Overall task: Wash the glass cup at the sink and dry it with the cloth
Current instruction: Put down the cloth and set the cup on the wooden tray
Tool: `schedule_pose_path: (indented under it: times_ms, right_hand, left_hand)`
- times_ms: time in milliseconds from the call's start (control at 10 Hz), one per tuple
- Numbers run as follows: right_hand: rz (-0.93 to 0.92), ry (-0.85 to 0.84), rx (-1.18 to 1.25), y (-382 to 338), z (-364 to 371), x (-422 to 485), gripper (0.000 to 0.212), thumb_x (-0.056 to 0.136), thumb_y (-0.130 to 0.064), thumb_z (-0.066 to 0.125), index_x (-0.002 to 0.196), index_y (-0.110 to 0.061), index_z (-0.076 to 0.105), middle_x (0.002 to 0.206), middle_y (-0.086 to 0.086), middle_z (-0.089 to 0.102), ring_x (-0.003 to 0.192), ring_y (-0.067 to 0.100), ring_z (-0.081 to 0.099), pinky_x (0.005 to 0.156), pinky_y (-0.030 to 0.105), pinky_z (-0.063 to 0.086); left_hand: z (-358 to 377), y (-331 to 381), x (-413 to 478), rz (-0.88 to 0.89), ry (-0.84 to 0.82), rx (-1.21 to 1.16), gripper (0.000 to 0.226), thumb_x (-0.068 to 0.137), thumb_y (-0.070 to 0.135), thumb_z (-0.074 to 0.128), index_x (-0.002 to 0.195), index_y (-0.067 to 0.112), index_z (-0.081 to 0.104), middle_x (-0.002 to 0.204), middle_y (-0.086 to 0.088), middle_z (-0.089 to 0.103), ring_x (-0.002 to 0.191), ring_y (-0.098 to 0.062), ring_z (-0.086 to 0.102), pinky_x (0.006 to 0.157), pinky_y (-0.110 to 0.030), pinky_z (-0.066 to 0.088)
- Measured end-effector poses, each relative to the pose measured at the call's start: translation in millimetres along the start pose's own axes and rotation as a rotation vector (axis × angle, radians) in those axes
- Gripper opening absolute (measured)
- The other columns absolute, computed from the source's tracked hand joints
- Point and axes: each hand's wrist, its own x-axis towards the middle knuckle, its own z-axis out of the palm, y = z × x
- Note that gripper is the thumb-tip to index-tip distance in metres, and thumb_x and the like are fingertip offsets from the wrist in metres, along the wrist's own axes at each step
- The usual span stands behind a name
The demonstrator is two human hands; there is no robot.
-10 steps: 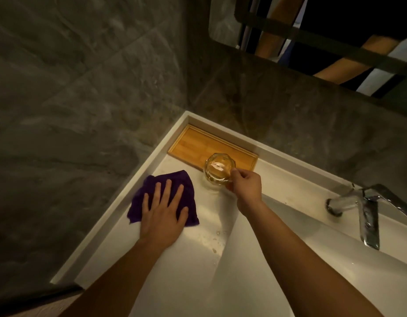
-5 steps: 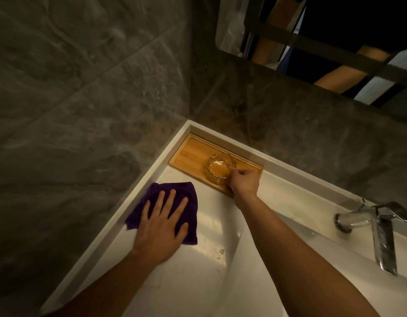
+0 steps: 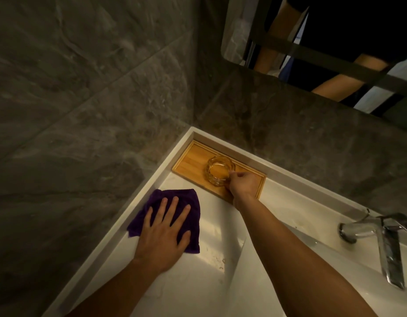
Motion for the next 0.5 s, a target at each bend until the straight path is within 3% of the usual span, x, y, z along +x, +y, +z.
schedule_pose_path:
  times_ms: [300, 500]
  right_hand:
    - [0.014, -0.045, -0.004, 6.1, -3.0, 6.1, 0.025, 0.094, -0.045, 0.071, 0.095, -0.020, 0.074, 0.098, 0.008, 0.078, 0.095, 0.029, 0.075, 0.095, 0.052, 0.062]
    - [-0.136, -0.062, -0.031, 8.5, -34.3, -22.6, 0.043, 0.097, -0.046, 0.067, 0.123, -0.012, 0.076, 0.116, 0.009, 0.077, 0.109, 0.030, 0.071, 0.103, 0.052, 0.058]
  left_hand:
    - [1.7, -0.4, -1.5, 0.006, 0.001, -0.001, 0.069, 0.096, 0.059, 0.032, 0.160, 0.040, 0.016, 0.170, -0.002, 0.018, 0.157, -0.030, 0.011, 0.123, -0.058, 0.010]
    - [-6.8, -5.2, -8.2, 0.020, 0.002, -0.122, 0.065, 0.097, 0.057, 0.028, 0.160, 0.042, 0.015, 0.171, 0.005, 0.007, 0.158, -0.019, -0.001, 0.126, -0.050, 0.000]
